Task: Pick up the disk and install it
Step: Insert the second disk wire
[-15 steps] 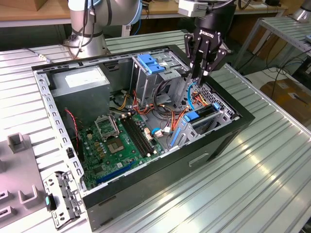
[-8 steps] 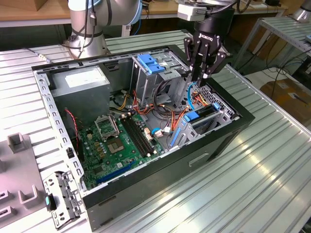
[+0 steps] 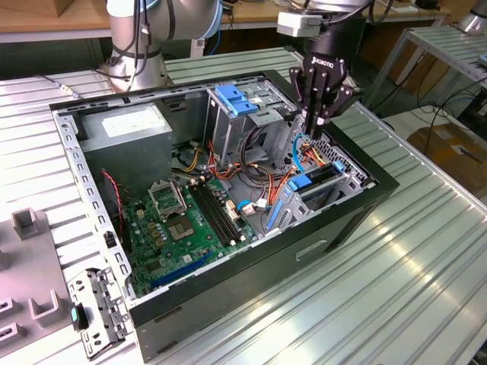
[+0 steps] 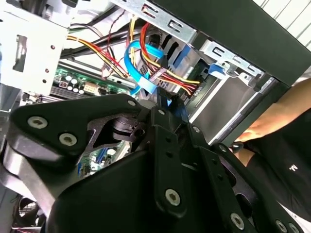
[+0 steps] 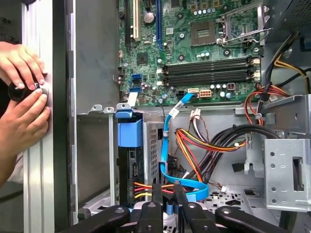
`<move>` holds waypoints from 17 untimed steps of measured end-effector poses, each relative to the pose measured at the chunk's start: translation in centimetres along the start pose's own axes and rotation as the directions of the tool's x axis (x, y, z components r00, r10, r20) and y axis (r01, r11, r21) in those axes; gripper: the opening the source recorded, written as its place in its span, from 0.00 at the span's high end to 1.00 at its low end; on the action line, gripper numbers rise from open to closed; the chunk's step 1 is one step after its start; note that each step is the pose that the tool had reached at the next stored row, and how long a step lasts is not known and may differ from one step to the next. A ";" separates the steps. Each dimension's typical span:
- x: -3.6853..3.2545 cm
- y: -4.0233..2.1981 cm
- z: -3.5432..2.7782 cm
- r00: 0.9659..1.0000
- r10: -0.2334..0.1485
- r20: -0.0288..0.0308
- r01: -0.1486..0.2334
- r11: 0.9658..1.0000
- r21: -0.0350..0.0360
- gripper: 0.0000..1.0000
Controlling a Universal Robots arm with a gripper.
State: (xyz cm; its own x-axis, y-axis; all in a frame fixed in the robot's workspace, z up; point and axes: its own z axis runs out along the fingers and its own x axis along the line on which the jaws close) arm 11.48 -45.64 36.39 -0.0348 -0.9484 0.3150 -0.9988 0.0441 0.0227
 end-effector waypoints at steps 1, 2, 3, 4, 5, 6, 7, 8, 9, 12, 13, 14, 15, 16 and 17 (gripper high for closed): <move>-0.01 0.00 0.03 1.000 0.000 -0.004 0.000 1.000 0.000 0.79; -0.02 0.00 0.04 1.000 0.000 -0.006 0.000 1.000 0.000 0.79; -0.02 0.00 0.05 1.000 0.000 -0.009 0.000 1.000 0.000 0.79; -0.03 -0.01 0.08 1.000 0.000 -0.012 0.000 1.000 0.001 0.79; -0.04 -0.01 0.10 1.000 0.001 -0.018 -0.001 1.000 0.001 0.78; -0.05 -0.01 0.15 1.000 0.001 -0.026 -0.001 1.000 0.001 0.78; -0.07 0.00 0.19 0.999 0.001 -0.033 -0.001 1.000 0.001 0.78; -0.09 -0.01 0.25 0.999 0.002 -0.045 -0.002 1.000 0.002 0.71; -0.11 -0.01 0.29 0.999 0.002 -0.054 -0.002 1.000 0.002 0.71; -0.14 -0.01 0.38 0.996 0.003 -0.085 -0.003 1.000 0.003 0.79; -0.15 -0.01 0.39 0.996 0.003 -0.091 -0.003 1.000 0.003 0.84; -0.15 -0.01 0.40 0.996 0.003 -0.091 -0.003 1.000 0.004 0.84; -0.15 -0.01 0.41 0.996 0.003 -0.090 -0.003 1.000 0.003 0.84; -0.12 0.02 0.43 0.996 0.003 -0.086 -0.003 1.000 0.004 0.84; -0.07 0.27 0.49 0.997 0.003 -0.074 -0.003 1.000 0.004 0.84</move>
State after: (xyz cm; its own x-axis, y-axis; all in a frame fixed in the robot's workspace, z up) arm 11.20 -45.72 35.91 -0.0349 -0.9226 0.3841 -0.9988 0.0453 0.0181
